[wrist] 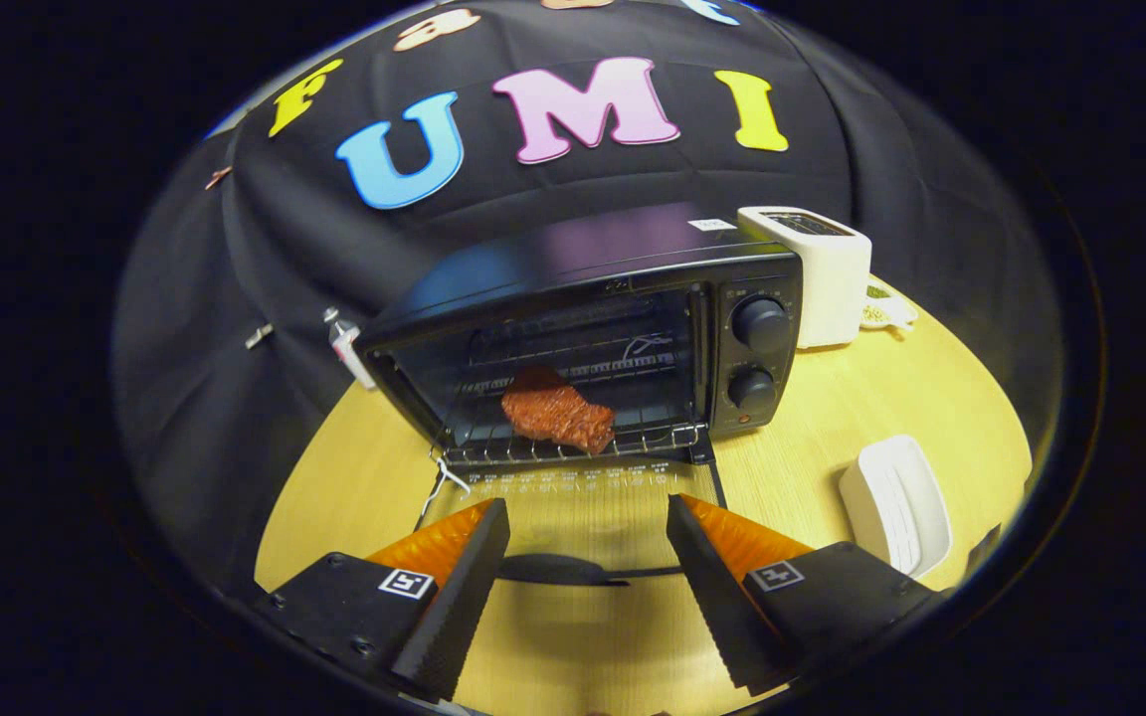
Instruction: Open the toaster oven, put the food inside, and close the toaster oven door.
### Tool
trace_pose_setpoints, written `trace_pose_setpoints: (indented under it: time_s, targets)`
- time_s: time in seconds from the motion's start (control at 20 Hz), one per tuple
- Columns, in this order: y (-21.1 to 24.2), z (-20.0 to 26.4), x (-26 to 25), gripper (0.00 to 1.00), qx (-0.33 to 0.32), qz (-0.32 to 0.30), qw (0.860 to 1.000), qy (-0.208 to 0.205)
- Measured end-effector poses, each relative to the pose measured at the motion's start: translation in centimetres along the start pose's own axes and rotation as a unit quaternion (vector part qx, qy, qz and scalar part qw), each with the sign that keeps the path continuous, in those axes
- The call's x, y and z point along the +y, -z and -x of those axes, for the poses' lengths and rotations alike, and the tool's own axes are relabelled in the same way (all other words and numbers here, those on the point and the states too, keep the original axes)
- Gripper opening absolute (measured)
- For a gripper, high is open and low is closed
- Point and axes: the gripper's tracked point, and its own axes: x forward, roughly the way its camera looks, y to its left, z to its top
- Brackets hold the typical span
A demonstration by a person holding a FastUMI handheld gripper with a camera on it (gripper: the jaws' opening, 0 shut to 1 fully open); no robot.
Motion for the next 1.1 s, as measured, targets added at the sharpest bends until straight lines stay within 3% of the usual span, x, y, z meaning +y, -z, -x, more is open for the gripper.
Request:
trace_pose_setpoints:
  time_s: [0.45,0.7,1.1]
  targets:
    - [6.9,1.8,0.8,0.99,0.082,0.101,0.991,0.013]
    - [10.3,0.3,1.1,0.99,0.134,0.102,0.985,0.028]
    - [10.2,-3.0,1.5,0.99,0.143,0.065,0.986,0.059]
